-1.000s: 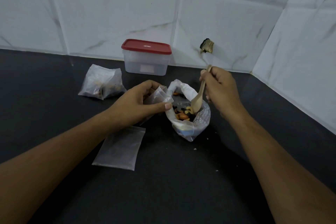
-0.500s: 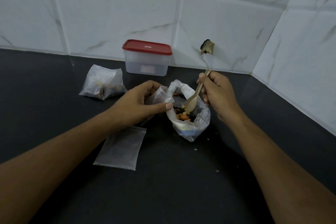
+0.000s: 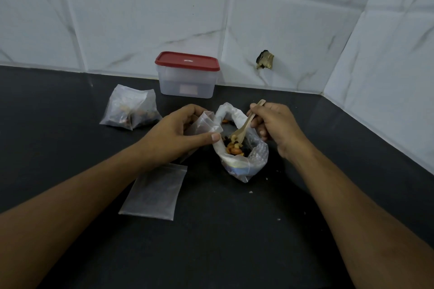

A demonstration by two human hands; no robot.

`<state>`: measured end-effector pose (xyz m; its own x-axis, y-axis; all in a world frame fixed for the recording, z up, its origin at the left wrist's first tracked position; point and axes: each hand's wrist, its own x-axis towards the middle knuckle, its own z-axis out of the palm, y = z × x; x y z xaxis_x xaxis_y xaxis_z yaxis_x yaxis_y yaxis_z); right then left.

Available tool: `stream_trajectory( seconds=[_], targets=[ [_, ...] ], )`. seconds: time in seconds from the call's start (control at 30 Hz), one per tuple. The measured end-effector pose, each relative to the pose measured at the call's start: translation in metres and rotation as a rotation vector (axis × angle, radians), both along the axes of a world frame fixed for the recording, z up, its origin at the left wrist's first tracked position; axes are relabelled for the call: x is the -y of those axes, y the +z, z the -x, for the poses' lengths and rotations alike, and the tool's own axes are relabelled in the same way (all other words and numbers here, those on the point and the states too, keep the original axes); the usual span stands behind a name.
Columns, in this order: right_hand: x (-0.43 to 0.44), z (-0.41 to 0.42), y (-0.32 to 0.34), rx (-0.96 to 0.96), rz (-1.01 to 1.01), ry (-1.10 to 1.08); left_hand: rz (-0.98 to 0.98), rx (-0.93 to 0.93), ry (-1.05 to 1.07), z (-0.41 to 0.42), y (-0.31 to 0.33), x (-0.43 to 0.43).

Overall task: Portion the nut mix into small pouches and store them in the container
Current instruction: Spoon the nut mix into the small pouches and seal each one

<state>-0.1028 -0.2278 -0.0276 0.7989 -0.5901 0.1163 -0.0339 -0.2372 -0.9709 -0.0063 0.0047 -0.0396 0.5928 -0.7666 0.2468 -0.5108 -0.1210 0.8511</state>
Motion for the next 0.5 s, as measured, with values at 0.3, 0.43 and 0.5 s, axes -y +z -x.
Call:
stream_trajectory(
  seconds=[0.3,0.43,0.5],
  targets=[
    [0.0054,-0.0008,0.0003,-0.055,-0.14,-0.015,-0.005,-0.01,-0.011,-0.0023,-0.0013,0.0001],
    [0.0055,0.0008,0.0015,-0.022,-0.204,-0.06,-0.009,-0.006,-0.007,-0.0016,-0.0008,-0.0005],
    [0.0062,0.0012,0.0026,0.004,-0.227,-0.086,-0.009,0.0,-0.004,-0.0003,0.0,-0.0003]
  ],
)
